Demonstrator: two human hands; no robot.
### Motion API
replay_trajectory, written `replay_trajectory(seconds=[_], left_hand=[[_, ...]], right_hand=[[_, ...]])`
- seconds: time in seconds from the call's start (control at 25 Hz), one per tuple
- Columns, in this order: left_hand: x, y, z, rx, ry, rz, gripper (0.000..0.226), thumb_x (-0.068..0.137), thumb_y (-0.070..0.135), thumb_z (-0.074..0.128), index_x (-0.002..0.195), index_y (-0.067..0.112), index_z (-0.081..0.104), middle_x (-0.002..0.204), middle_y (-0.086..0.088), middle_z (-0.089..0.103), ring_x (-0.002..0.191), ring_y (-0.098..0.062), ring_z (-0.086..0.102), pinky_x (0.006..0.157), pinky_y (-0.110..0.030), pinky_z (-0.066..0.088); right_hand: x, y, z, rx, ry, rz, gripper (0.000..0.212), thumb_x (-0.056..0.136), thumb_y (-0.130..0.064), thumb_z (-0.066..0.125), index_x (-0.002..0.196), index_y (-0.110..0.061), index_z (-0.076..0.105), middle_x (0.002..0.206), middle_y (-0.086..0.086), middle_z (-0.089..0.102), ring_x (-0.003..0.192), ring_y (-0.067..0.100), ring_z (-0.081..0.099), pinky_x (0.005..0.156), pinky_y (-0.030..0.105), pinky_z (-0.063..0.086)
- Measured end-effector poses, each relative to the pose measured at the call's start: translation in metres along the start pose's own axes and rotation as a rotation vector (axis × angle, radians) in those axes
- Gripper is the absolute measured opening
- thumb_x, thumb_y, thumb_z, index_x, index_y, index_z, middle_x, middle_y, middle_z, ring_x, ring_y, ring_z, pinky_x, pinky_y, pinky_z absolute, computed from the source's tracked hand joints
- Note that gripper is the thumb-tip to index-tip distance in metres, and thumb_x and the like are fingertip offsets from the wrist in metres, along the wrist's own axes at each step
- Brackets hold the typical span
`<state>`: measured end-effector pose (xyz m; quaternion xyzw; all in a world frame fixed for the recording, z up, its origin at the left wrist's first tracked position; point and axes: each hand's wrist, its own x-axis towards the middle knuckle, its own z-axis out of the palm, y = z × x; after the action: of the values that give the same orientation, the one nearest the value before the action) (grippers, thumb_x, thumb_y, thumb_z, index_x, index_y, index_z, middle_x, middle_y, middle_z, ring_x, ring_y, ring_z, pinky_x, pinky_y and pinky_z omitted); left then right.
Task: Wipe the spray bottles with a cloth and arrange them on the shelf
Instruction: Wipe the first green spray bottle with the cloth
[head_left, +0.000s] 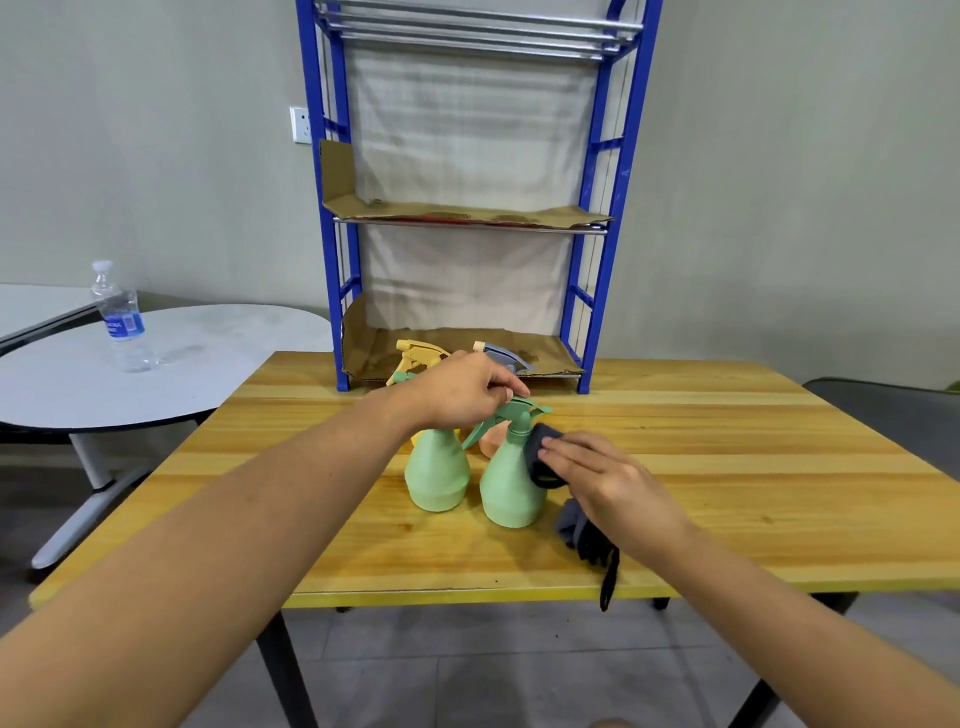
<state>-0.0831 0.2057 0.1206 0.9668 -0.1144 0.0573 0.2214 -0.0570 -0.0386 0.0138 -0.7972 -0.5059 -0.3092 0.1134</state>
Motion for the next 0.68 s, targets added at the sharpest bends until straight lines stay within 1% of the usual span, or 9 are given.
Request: replay_trajectory(seconds=[0.08, 0.12, 0.16, 0.24, 0.32, 0.4, 0.48, 0.6, 0.68], left_hand=[[-0.007, 0.002, 0.000, 0.006, 0.009, 0.000, 0.043, 0.100, 0.036, 0.057, 0.141, 0.023, 0.056, 0.125, 0.001, 0.069, 0.108, -0.014, 0.063, 0.092, -0.029, 0.049], [-0.012, 0.000, -0.002, 0.023, 0.010, 0.000, 0.050, 0.097, 0.042, 0.059, 0.142, 0.021, 0.054, 0.130, 0.002, 0.066, 0.116, -0.014, 0.060, 0.097, -0.031, 0.048], [-0.014, -0.002, -0.004, 0.077, 0.024, 0.008, 0.052, 0.095, 0.045, 0.062, 0.140, 0.019, 0.056, 0.130, 0.002, 0.065, 0.118, -0.015, 0.058, 0.097, -0.031, 0.048], [-0.015, -0.007, -0.006, 0.205, 0.064, 0.007, 0.045, 0.091, 0.044, 0.067, 0.128, 0.018, 0.063, 0.121, 0.002, 0.067, 0.113, -0.016, 0.060, 0.093, -0.032, 0.050], [-0.014, -0.007, -0.003, 0.222, 0.113, -0.014, 0.034, 0.090, 0.040, 0.068, 0.114, 0.017, 0.070, 0.109, -0.001, 0.072, 0.102, -0.021, 0.064, 0.088, -0.037, 0.053], [-0.012, -0.006, 0.002, 0.236, 0.167, -0.018, 0.025, 0.090, 0.040, 0.068, 0.100, 0.018, 0.073, 0.096, -0.003, 0.073, 0.093, -0.026, 0.065, 0.080, -0.038, 0.052], [-0.012, -0.008, 0.004, 0.194, 0.189, -0.053, 0.023, 0.089, 0.040, 0.068, 0.099, 0.021, 0.074, 0.092, -0.001, 0.073, 0.090, -0.025, 0.064, 0.080, -0.038, 0.051], [-0.012, -0.011, 0.005, 0.104, 0.201, -0.115, 0.024, 0.088, 0.042, 0.071, 0.105, 0.026, 0.074, 0.088, 0.007, 0.069, 0.092, -0.019, 0.063, 0.084, -0.036, 0.050], [-0.011, -0.010, 0.007, 0.107, 0.205, -0.111, 0.023, 0.088, 0.042, 0.071, 0.105, 0.027, 0.074, 0.083, 0.009, 0.065, 0.091, -0.019, 0.062, 0.084, -0.036, 0.047]], right_hand=[[0.015, 0.002, -0.020, 0.003, 0.102, 0.062, 0.055, 0.075, 0.012, 0.073, 0.127, -0.004, 0.065, 0.132, 0.009, 0.064, 0.123, 0.027, 0.057, 0.097, 0.043, 0.054], [0.025, 0.003, -0.029, -0.007, 0.138, 0.076, 0.054, 0.076, 0.012, 0.072, 0.126, -0.004, 0.066, 0.130, 0.009, 0.065, 0.122, 0.027, 0.058, 0.099, 0.042, 0.054], [0.036, 0.004, -0.035, -0.011, 0.154, 0.075, 0.052, 0.077, 0.012, 0.070, 0.126, -0.006, 0.066, 0.129, 0.009, 0.065, 0.121, 0.027, 0.058, 0.099, 0.042, 0.053], [0.058, 0.007, -0.043, -0.005, 0.109, 0.059, 0.052, 0.080, 0.011, 0.068, 0.127, -0.010, 0.066, 0.128, 0.006, 0.066, 0.122, 0.025, 0.056, 0.098, 0.043, 0.054], [0.079, 0.005, -0.045, -0.006, 0.033, 0.032, 0.053, 0.078, 0.011, 0.069, 0.125, -0.013, 0.067, 0.125, 0.003, 0.067, 0.120, 0.023, 0.057, 0.095, 0.043, 0.055], [0.093, 0.001, -0.044, 0.011, -0.026, -0.009, 0.046, 0.078, 0.006, 0.066, 0.120, -0.013, 0.069, 0.119, 0.003, 0.069, 0.114, 0.026, 0.059, 0.093, 0.041, 0.056], [0.096, -0.001, -0.044, 0.039, -0.092, -0.021, 0.038, 0.082, -0.004, 0.061, 0.117, -0.012, 0.070, 0.115, 0.004, 0.070, 0.110, 0.027, 0.059, 0.093, 0.039, 0.054], [0.088, 0.014, -0.046, 0.026, -0.180, 0.061, 0.039, 0.081, 0.004, 0.066, 0.114, -0.015, 0.071, 0.110, 0.003, 0.071, 0.106, 0.025, 0.061, 0.093, 0.038, 0.053], [0.083, 0.022, -0.050, 0.014, -0.202, 0.114, 0.042, 0.080, 0.010, 0.063, 0.111, -0.016, 0.073, 0.107, 0.002, 0.071, 0.105, 0.025, 0.062, 0.092, 0.037, 0.053]])
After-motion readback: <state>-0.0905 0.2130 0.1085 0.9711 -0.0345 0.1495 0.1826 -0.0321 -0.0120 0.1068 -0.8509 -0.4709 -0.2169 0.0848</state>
